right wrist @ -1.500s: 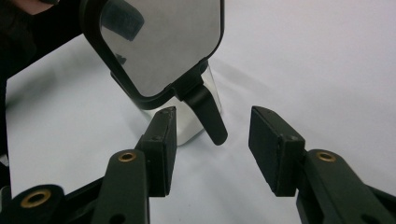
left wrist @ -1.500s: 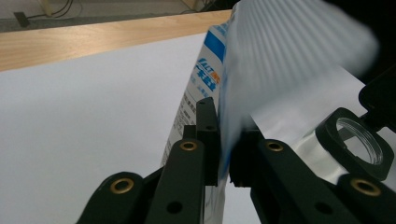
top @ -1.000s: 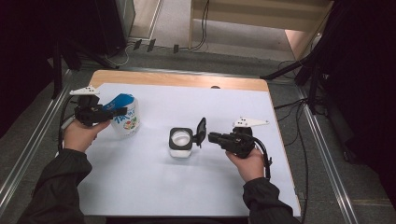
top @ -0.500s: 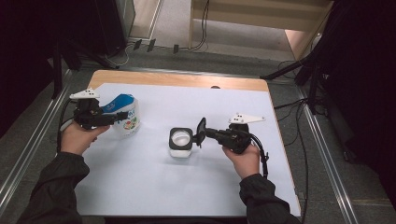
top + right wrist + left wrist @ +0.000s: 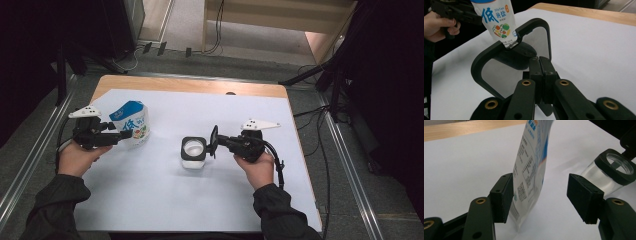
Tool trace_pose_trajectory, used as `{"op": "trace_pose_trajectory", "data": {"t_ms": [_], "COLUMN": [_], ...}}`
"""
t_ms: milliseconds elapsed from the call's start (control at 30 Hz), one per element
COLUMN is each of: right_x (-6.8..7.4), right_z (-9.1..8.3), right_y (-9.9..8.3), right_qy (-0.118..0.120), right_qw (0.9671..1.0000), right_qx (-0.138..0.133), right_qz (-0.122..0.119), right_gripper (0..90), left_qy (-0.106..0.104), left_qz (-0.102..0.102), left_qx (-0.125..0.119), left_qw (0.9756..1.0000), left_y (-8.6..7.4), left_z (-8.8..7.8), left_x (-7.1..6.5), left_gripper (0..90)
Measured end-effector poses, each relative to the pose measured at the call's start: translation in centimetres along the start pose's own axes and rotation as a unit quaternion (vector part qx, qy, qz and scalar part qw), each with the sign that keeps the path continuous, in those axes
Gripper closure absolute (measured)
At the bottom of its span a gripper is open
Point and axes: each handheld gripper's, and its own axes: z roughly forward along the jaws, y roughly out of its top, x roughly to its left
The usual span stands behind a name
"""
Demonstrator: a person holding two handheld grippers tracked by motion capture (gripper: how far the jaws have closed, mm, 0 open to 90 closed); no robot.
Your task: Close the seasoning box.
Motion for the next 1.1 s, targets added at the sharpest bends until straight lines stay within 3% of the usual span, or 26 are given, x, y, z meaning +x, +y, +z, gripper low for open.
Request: {"op": "trace_pose_trajectory", "data": {"t_ms": [567,800,967,1100], "right_x": [0.8,1.4,1.5,1.3], "right_z": [1.7,2.9,3.1,2.7], "right_y": [0.7,0.9,0.9,1.1], "right_qy": [0.019,0.03,0.03,0.024], "right_qw": [0.9998,0.9994,0.9993,0.9993], "right_qx": [-0.006,0.008,0.011,0.003], "right_qz": [-0.003,-0.011,-0.019,-0.027], "right_gripper": [90.0,89.6,86.2,75.4], "left_qy": [0.008,0.006,0.006,0.004], "left_qz": [-0.003,-0.005,-0.008,-0.01], "left_qx": [-0.001,0.003,0.0,0.002], "left_qw": [1.0,1.0,1.0,0.9999], "left_y": [-1.8,-2.0,-2.0,-2.1], "left_z": [-1.0,-0.9,-1.0,-0.9], "left_x": [-0.6,-0.3,-0.2,-0.1], "left_gripper": [39.9,39.9,39.8,39.6]}}
